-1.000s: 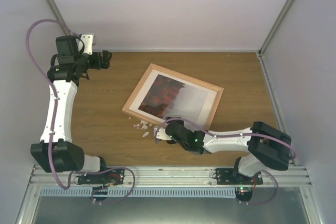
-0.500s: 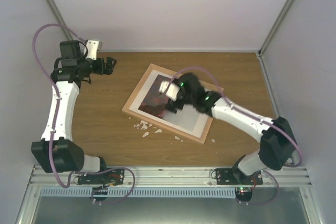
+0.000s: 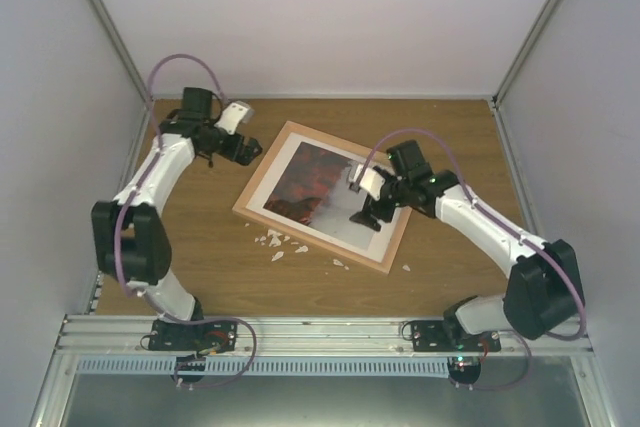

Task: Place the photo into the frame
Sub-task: Adjust the photo frame at the center of the board.

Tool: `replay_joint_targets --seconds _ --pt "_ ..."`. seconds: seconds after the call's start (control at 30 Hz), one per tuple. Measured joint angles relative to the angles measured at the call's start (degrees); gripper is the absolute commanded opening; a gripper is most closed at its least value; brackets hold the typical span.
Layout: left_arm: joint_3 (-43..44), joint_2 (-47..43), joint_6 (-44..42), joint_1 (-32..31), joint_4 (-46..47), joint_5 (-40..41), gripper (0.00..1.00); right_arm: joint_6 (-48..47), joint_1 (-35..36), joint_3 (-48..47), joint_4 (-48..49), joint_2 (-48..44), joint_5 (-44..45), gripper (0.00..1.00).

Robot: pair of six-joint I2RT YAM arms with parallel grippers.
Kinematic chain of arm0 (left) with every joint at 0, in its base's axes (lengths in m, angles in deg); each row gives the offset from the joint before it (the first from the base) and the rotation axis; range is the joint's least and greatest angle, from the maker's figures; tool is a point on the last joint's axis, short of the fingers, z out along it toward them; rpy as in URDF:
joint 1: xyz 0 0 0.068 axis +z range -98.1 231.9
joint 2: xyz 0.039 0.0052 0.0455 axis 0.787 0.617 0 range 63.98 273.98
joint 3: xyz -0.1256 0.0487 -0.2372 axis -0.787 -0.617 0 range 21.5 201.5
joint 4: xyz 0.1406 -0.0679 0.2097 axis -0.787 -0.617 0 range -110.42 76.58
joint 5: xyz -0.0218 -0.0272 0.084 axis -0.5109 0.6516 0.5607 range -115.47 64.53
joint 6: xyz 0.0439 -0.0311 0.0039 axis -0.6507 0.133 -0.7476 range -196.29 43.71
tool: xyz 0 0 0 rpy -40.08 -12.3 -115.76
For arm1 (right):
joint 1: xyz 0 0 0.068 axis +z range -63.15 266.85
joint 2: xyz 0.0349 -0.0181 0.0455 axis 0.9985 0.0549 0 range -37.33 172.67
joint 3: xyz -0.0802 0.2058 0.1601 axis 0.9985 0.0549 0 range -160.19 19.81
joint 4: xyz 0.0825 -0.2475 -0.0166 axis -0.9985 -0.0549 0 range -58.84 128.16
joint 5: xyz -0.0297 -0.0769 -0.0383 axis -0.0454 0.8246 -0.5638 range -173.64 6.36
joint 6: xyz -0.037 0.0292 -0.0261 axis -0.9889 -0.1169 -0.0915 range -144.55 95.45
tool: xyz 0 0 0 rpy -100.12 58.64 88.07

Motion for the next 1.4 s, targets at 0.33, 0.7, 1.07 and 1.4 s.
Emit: replay_joint_targets --seconds 0.33,0.7,1.07,1.4 --pt "31.7 32.5 0.0 -8.3 1.8 3.2 0.99 -3.0 15.1 9.3 -2.6 -2.8 4.0 1.0" --pt "49.3 51.1 1.6 -9.0 1.7 -1.8 0.99 0.2 4.6 9.2 -3.1 -2.5 5.6 1.0" --pt "54.6 57.3 5.3 -9.4 6.3 -5.9 0.99 5.3 -20.0 -0.4 -8.1 3.7 6.4 1.0" --pt "47.3 53.6 2.9 -8.3 7.0 -9.4 0.99 8.5 -31.0 -4.9 -13.0 16.2 -0.5 1.0"
